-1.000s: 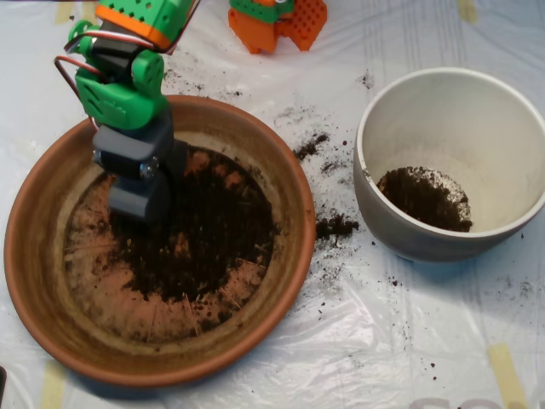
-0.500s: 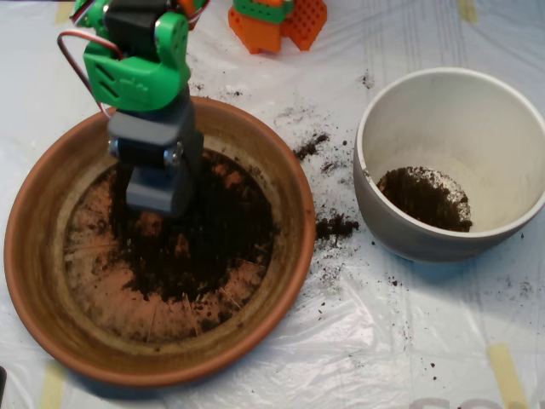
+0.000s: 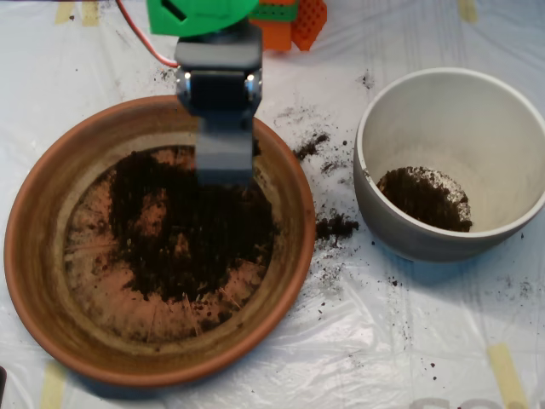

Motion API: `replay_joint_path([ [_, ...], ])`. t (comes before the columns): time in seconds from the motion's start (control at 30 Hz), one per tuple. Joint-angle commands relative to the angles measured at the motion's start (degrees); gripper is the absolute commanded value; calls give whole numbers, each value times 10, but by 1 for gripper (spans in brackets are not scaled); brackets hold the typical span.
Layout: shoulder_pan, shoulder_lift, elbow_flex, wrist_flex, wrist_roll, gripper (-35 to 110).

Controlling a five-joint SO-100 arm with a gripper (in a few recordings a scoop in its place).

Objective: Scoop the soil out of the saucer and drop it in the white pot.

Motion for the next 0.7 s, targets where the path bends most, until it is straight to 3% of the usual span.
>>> replay_joint_path([
  [0.0, -46, 68, -58, 18, 4, -1],
  [0.5, -285, 3, -179, 64, -4, -1],
  [0.67, -321, 0, -131, 34, 14, 0],
])
